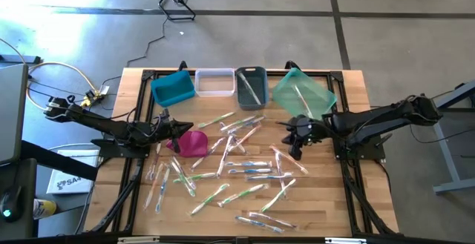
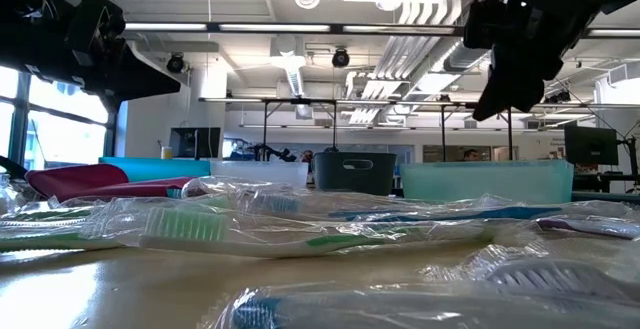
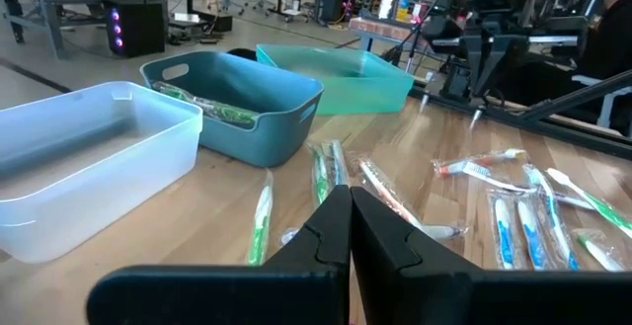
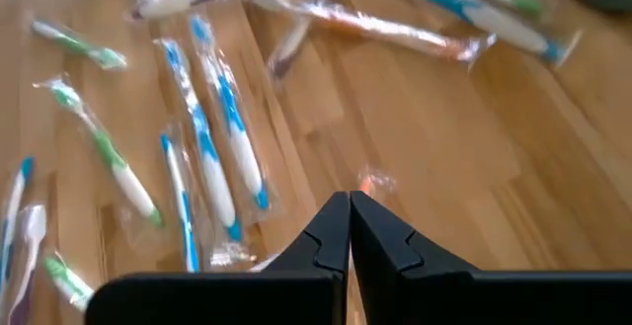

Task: Pick & Place Toothbrushes
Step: Put the violet toothbrush into the white bin

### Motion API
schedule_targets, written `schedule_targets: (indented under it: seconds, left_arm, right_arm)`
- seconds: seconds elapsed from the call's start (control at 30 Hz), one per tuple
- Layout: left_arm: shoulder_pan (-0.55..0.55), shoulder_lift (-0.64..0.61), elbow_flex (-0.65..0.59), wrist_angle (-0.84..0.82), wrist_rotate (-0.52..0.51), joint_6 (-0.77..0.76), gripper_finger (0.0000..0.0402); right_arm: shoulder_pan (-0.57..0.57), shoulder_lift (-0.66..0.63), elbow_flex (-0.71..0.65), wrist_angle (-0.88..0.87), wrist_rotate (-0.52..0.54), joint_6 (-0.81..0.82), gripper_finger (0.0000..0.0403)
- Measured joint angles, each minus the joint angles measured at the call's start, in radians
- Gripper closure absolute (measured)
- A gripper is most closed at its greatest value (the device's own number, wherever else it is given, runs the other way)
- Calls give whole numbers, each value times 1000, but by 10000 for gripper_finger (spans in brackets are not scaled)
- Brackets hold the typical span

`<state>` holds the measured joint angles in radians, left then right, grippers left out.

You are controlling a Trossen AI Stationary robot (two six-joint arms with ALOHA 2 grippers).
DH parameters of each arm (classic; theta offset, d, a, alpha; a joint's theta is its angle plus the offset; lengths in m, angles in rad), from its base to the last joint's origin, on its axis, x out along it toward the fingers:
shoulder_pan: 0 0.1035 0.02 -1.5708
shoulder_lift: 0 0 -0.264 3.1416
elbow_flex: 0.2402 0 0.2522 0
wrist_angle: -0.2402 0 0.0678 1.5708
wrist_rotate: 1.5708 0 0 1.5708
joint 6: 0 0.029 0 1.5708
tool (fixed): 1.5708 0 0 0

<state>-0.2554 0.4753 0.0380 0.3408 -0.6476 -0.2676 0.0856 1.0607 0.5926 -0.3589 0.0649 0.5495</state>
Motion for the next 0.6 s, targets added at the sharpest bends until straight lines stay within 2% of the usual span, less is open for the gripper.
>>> schedule_targets:
  seconds: [0.3, 0.6]
  left_arm:
    - [0, 0, 0, 0, 0, 0, 402]
    - [0, 0, 0, 0, 28, 0, 402]
  right_arm:
    - [0, 0, 0, -5, -66, 4, 398]
    - [0, 0, 0, -2, -64, 2, 398]
